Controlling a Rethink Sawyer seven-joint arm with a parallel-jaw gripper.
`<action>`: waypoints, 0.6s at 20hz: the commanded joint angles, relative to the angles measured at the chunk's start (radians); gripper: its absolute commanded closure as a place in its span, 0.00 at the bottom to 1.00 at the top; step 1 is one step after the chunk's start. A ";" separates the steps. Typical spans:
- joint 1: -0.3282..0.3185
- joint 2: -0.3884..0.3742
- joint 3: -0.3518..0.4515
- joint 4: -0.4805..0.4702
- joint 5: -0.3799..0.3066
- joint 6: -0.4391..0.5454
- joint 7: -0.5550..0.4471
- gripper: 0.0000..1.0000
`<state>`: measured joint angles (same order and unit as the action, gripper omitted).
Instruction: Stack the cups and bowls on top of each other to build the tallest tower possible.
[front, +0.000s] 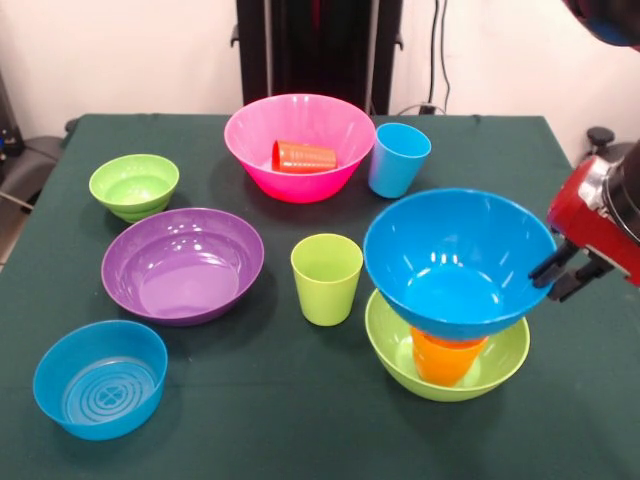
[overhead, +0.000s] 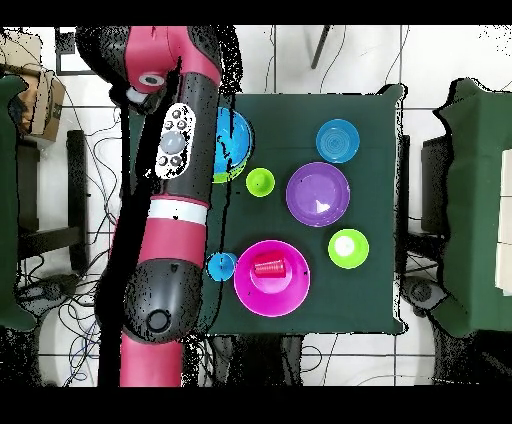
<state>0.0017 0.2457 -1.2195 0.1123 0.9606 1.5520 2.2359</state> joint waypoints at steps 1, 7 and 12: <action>0.076 -0.015 0.209 0.175 -0.174 -0.157 -0.168 1.00; 0.120 -0.060 0.301 0.281 -0.250 -0.216 -0.190 1.00; 0.151 -0.095 0.359 0.358 -0.299 -0.244 -0.189 1.00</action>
<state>0.1362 0.2054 -1.0347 0.2981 0.7755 1.3691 2.2359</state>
